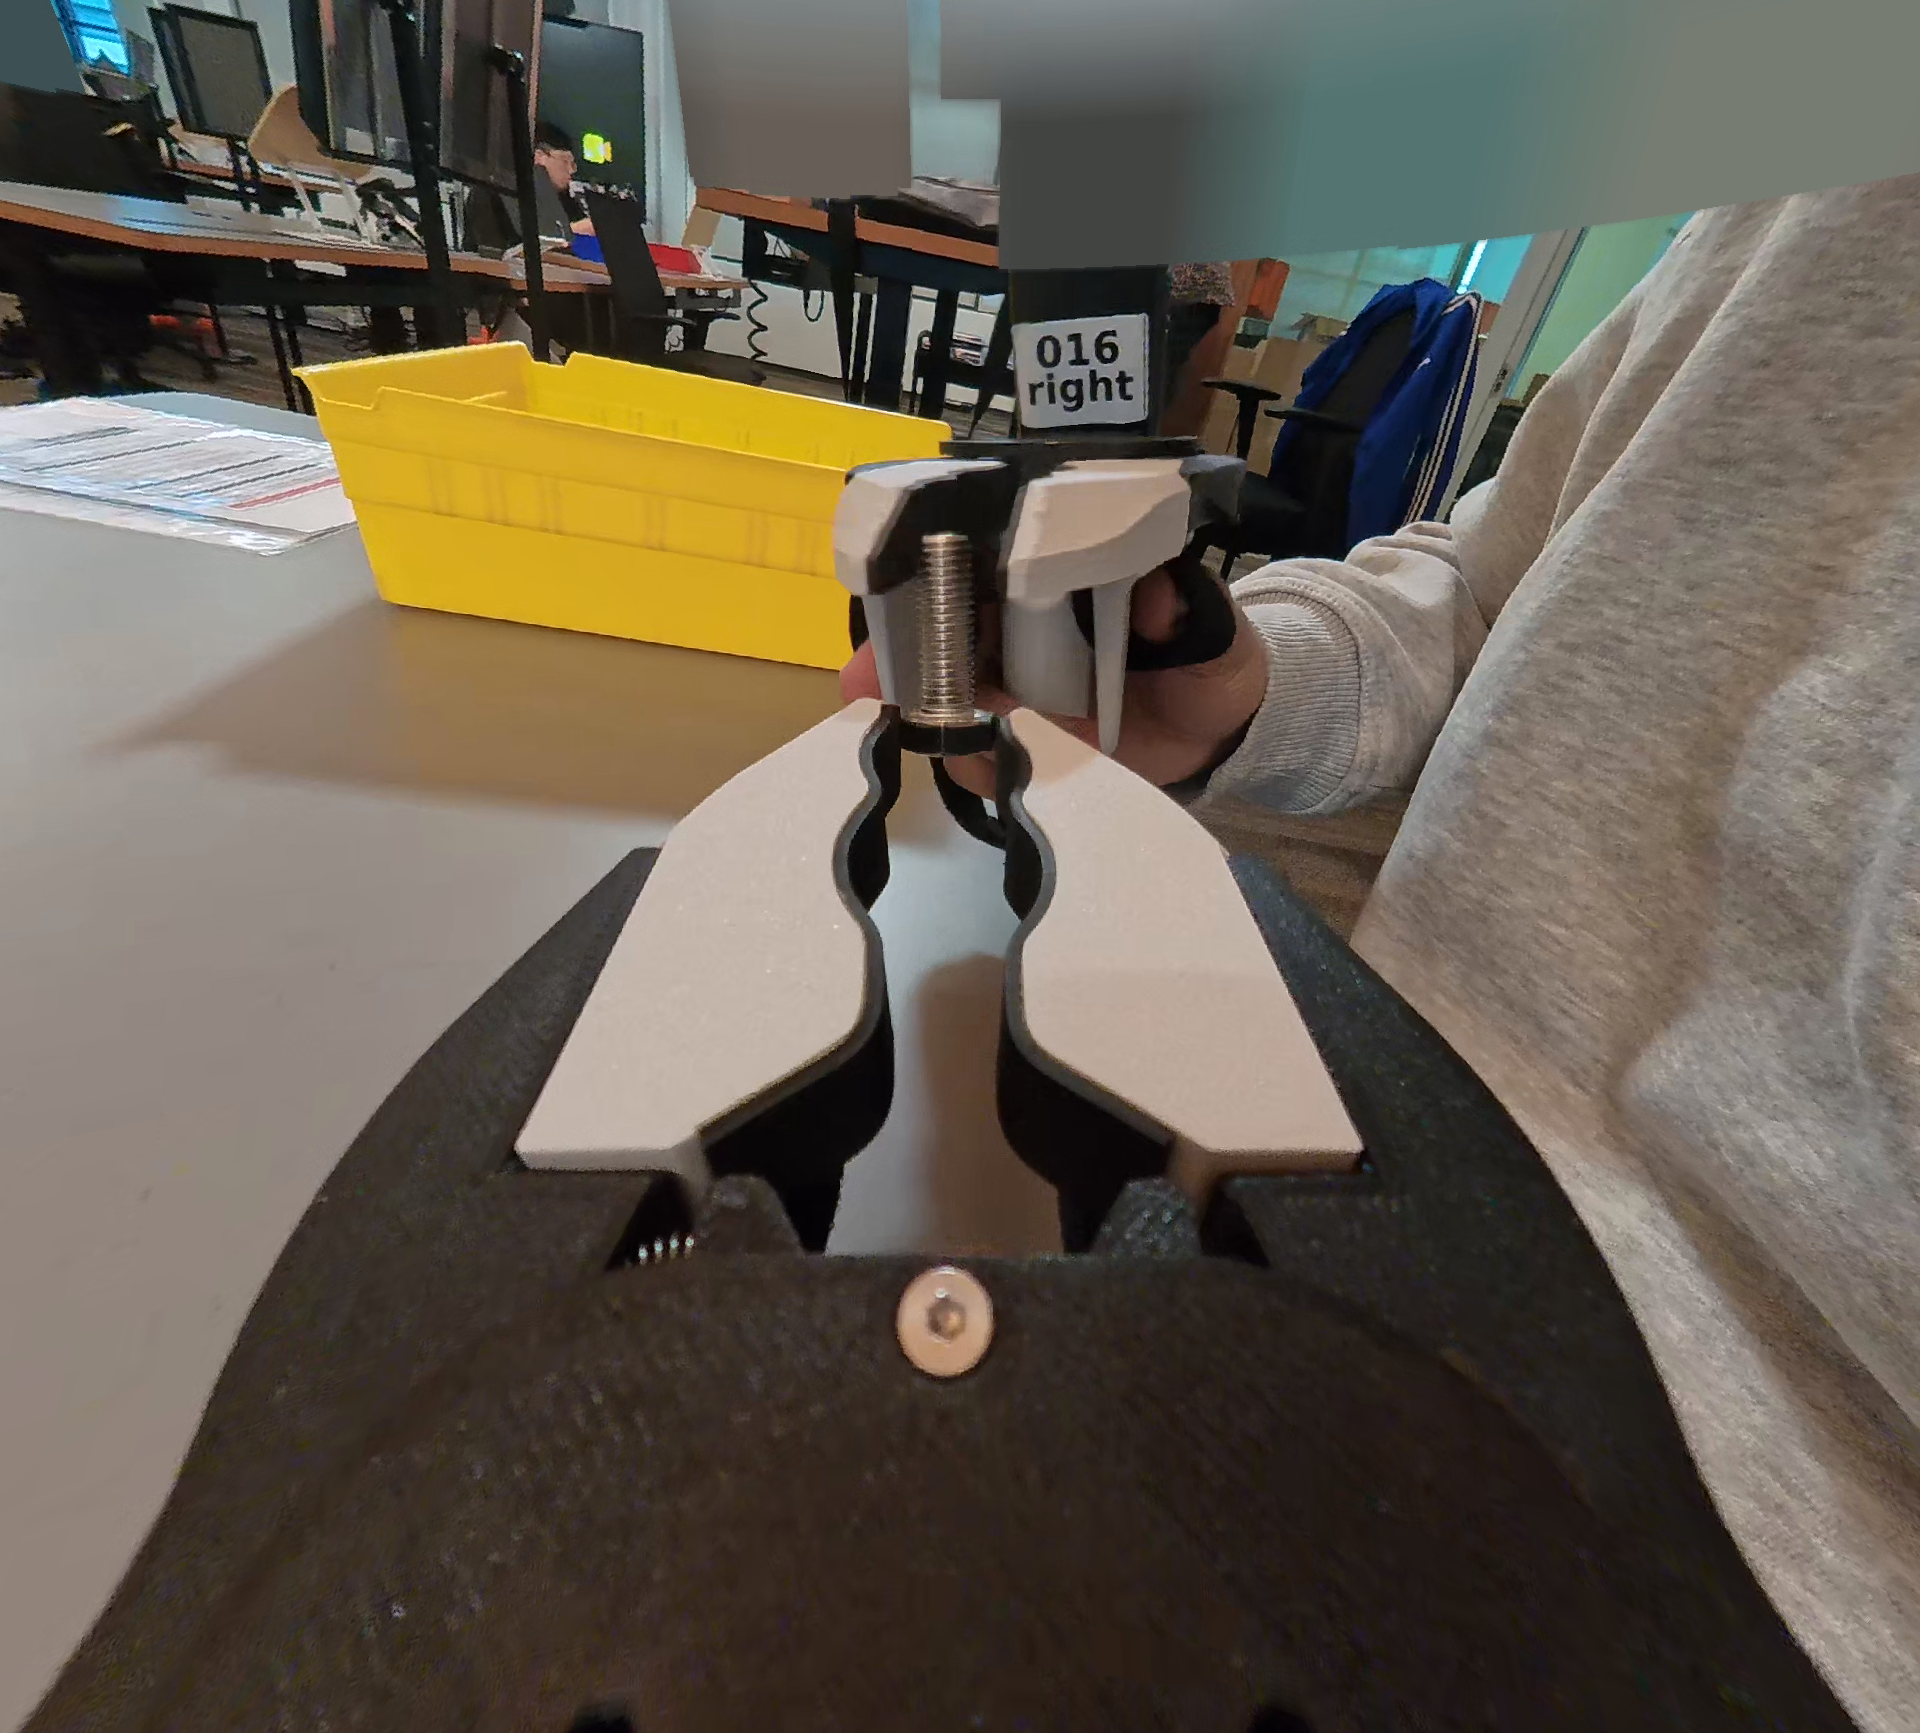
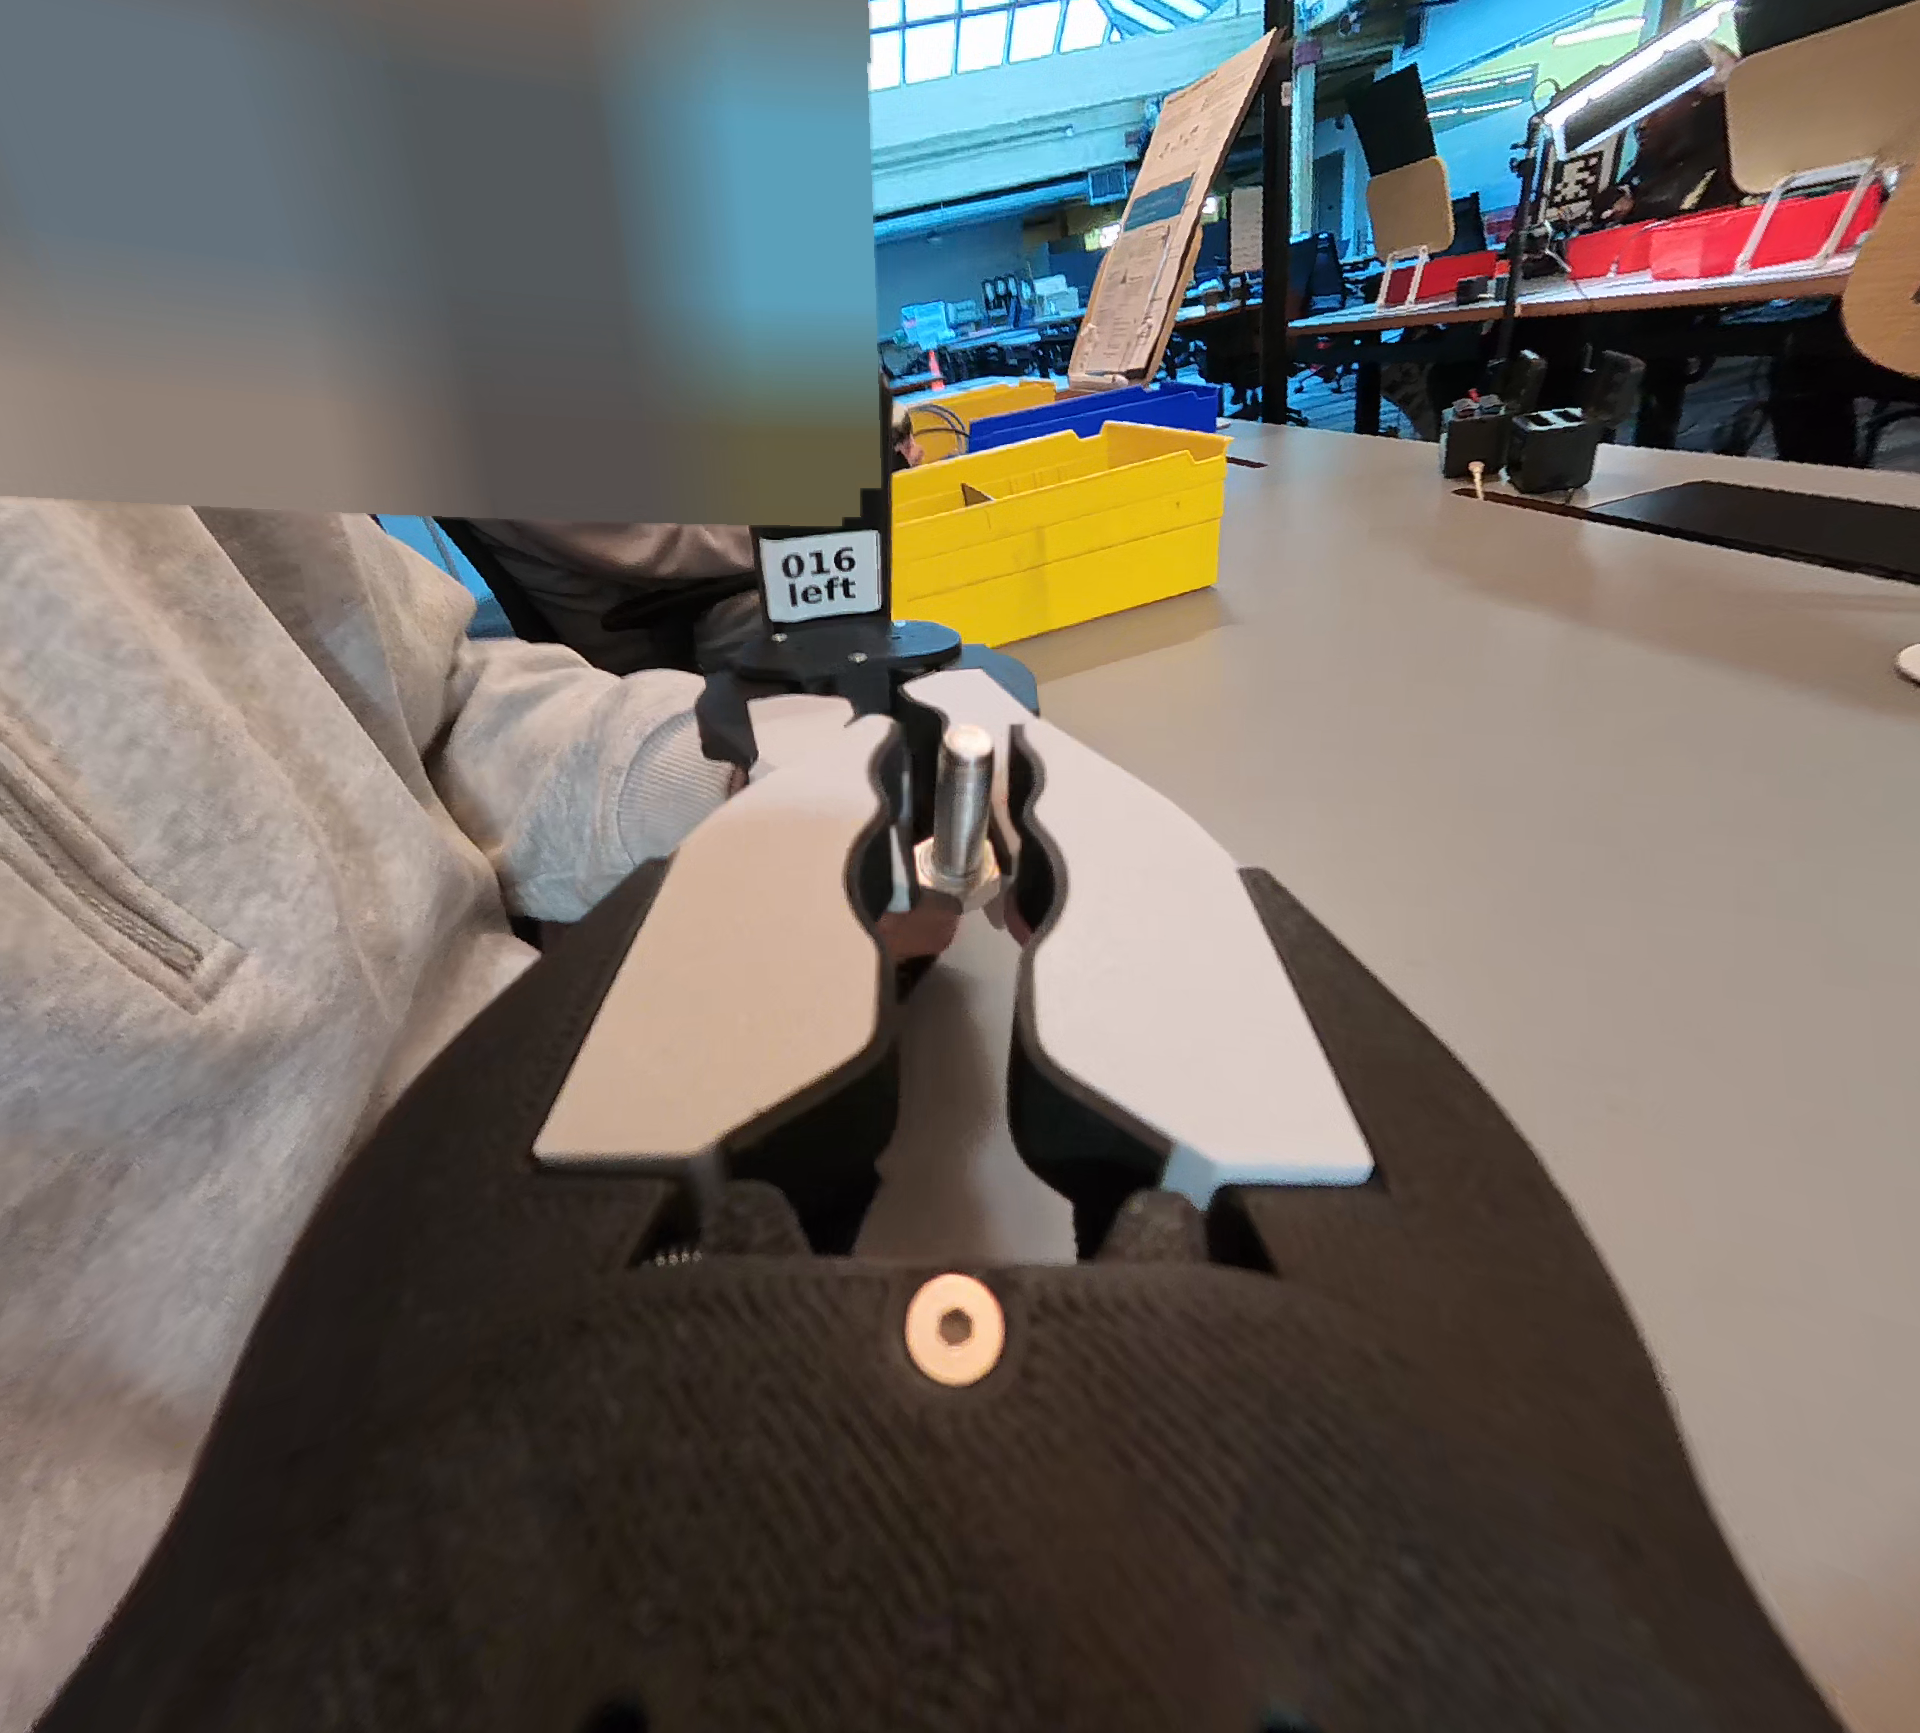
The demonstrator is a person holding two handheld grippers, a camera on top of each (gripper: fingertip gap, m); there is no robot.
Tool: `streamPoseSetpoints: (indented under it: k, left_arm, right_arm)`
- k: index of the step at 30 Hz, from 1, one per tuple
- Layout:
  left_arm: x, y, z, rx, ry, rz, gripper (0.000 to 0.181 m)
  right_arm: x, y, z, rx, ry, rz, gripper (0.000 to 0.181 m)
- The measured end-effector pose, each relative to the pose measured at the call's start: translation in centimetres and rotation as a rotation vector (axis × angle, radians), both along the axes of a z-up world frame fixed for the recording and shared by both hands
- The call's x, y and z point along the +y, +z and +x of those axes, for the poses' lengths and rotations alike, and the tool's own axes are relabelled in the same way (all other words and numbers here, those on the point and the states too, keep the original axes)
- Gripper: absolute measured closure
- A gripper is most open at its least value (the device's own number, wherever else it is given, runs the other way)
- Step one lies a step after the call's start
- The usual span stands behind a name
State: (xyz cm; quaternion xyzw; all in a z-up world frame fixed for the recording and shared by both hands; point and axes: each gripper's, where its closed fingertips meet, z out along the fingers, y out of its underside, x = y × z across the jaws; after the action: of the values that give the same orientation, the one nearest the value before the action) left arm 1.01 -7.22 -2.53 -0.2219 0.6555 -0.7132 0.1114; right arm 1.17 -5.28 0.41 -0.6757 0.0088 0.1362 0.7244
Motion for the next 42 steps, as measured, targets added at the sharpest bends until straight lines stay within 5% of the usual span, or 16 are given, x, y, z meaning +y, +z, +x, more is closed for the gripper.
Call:
streamPoseSetpoints:
  k: [13,19,25,42]
  left_arm:
    - [0.2,0.3,0.2,-0.003,0.015,-0.015,0.165]
    - [1.6,1.7,0.9,0.017,0.055,-0.142,0.165]
    - [2.7,2.7,1.3,0.046,0.068,-0.253,0.165]
    - [0.6,1.5,0.2,0.051,-0.004,-0.162,0.165]
  right_arm:
    - [-0.3,0.1,0.7,0.005,-0.017,0.020,0.168]
    - [-1.3,0.7,3.3,0.228,-0.063,0.101,0.159]
    - [-0.9,0.1,2.9,0.403,0.034,0.096,0.155]
    - [-0.4,0.1,1.2,0.285,0.085,0.075,0.171]
